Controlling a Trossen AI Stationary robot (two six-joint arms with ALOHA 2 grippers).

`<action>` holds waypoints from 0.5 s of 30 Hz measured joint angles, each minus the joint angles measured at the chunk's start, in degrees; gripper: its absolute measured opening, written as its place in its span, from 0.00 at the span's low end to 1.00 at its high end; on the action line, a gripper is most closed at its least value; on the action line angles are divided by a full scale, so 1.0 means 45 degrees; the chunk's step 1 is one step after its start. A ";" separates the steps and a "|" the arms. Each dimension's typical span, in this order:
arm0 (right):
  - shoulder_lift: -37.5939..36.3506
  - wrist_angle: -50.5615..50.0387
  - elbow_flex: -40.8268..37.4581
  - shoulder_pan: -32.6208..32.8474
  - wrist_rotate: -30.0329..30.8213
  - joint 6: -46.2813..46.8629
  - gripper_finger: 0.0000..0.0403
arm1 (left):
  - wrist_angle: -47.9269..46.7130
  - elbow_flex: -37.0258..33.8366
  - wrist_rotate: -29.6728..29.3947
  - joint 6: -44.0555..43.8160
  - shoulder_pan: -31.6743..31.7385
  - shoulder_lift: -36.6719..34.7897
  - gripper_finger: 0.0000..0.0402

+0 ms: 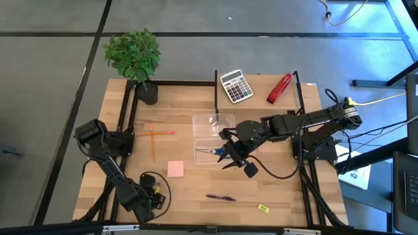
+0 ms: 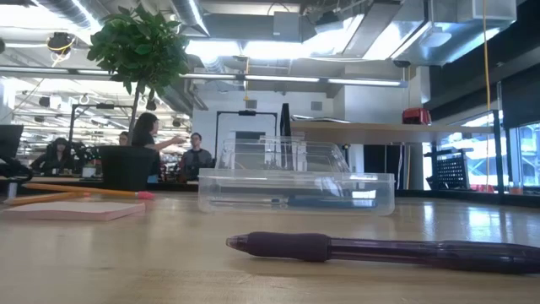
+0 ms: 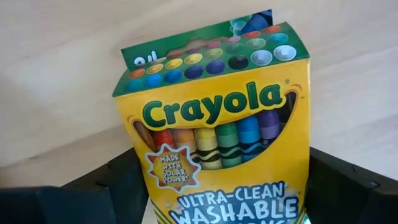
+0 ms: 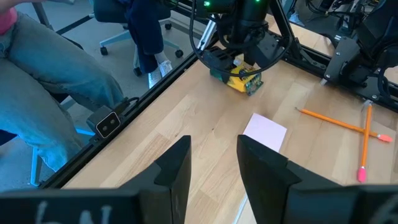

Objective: Pack school essentials
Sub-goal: Put the yellow crayon box into the transparent supply box

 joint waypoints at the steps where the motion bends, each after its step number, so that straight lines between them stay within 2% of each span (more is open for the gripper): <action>1: 0.0000 0.0000 0.0000 0.0000 0.0000 0.0000 0.33 | 0.0000 0.0000 -0.0073 0.0012 0.0005 0.0004 0.80; 15: 0.0005 0.0000 0.0000 0.0004 0.0000 -0.0002 0.33 | 0.0077 0.0000 -0.0325 0.1253 -0.0063 0.0005 0.80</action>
